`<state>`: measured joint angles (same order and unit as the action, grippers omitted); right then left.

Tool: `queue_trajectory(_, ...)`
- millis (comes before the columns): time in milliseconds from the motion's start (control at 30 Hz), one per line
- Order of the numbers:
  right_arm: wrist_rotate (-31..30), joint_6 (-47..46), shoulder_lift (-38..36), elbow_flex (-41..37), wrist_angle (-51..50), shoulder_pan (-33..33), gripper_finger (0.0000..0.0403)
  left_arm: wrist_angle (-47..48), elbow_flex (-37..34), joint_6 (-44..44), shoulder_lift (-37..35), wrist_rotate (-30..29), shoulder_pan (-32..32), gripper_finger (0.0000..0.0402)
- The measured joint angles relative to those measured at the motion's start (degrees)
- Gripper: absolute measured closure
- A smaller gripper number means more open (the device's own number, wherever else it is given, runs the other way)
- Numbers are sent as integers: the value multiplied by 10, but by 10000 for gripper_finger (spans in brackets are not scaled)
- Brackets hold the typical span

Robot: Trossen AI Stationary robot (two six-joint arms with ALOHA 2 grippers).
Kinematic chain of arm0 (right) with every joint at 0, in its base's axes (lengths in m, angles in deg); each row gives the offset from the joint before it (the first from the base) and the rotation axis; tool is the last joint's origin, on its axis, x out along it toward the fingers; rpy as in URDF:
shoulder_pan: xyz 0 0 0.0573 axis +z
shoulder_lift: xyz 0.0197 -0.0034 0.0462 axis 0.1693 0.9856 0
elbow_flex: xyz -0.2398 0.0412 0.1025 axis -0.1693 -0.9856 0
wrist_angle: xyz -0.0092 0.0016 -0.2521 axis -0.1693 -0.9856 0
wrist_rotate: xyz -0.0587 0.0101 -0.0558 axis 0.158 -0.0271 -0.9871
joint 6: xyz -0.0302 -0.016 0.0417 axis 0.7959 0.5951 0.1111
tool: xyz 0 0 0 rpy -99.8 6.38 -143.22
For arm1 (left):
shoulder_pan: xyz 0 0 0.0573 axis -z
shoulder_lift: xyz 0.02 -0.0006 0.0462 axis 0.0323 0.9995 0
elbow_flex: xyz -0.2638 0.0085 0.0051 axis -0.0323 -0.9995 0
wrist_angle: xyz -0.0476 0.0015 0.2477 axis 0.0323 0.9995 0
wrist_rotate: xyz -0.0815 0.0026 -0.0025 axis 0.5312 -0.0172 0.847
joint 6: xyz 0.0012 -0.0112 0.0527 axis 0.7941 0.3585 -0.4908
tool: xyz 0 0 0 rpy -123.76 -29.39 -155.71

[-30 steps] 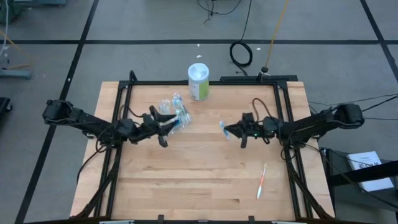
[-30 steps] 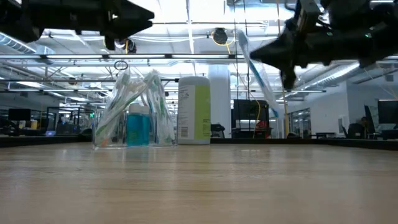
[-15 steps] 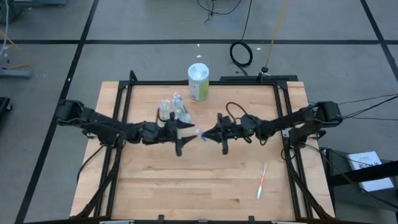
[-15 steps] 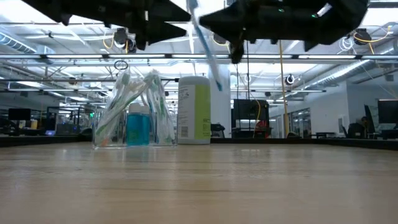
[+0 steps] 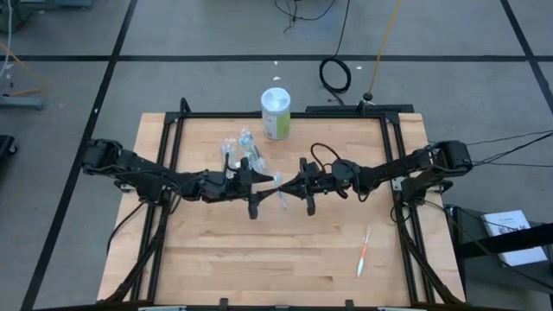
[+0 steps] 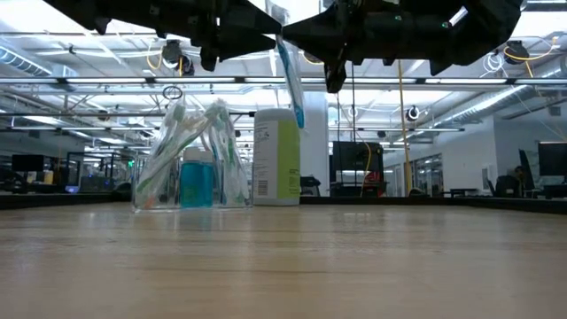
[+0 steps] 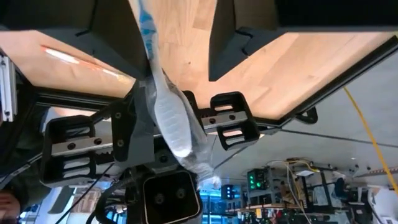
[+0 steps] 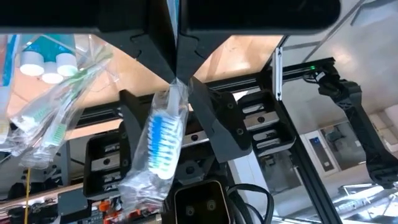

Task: Pick & Place toothbrushing station
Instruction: Put the blue toothbrush into the transparent organizer

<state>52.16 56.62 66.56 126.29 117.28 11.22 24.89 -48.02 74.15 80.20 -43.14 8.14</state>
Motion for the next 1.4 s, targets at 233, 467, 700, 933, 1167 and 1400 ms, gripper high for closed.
queue_trajectory(233,-1,17,0,0,3,-3,403,-6,1,1,0,23,-2,253)
queue_trajectory(467,-3,17,2,1,-2,-11,403,-14,4,5,1,57,-2,219)
queue_trajectory(700,-2,16,2,1,2,-11,403,-18,4,5,1,49,-14,207)
queue_trajectory(933,-3,17,1,1,9,-11,403,-12,3,5,1,46,-22,272)
queue_trajectory(1167,-4,11,1,0,5,-11,400,-11,3,4,0,47,-21,337)
queue_trajectory(1400,-5,5,1,0,-21,-12,361,7,2,6,0,51,-21,393)
